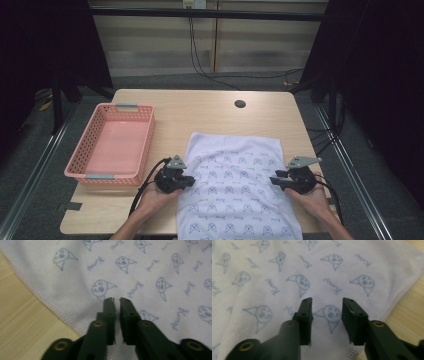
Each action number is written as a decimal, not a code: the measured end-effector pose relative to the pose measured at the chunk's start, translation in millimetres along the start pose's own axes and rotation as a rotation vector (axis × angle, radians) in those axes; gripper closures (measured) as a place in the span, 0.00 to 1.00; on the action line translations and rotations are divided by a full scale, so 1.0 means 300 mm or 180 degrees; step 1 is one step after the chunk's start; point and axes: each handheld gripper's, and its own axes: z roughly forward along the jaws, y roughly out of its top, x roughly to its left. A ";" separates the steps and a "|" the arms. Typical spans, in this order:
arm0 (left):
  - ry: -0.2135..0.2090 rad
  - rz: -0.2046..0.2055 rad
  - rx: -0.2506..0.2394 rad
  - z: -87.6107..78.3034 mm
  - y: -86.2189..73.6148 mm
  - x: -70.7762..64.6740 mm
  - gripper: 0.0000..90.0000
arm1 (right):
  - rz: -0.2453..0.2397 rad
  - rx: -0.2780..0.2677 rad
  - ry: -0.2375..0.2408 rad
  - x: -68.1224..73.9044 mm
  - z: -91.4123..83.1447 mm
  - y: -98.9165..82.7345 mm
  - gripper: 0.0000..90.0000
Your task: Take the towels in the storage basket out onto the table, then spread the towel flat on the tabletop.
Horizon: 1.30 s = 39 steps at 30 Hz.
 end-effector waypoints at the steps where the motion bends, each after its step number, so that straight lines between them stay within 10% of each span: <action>1: 0.0004 0.0012 0.0007 -0.002 -0.002 -0.005 0.98 | 0.0001 -0.0002 -0.0011 0.007 -0.004 -0.004 0.83; 11: -0.0240 0.0051 0.0155 -0.040 -0.044 -0.090 0.97 | 0.0011 0.0116 0.0187 0.065 -0.092 -0.084 0.97; 15: -0.0337 0.0045 0.0134 -0.052 -0.054 -0.102 0.92 | -0.0019 0.0087 0.0188 0.083 -0.117 -0.100 0.81; 22: -0.0234 -0.0157 -0.0164 -0.063 -0.009 -0.041 0.83 | 0.0153 -0.0392 -0.0053 -0.007 -0.126 -0.034 0.71; 39: 0.0105 -0.0462 -0.0285 -0.042 0.031 0.115 0.80 | 0.0311 -0.0233 -0.0386 -0.195 0.033 0.074 0.59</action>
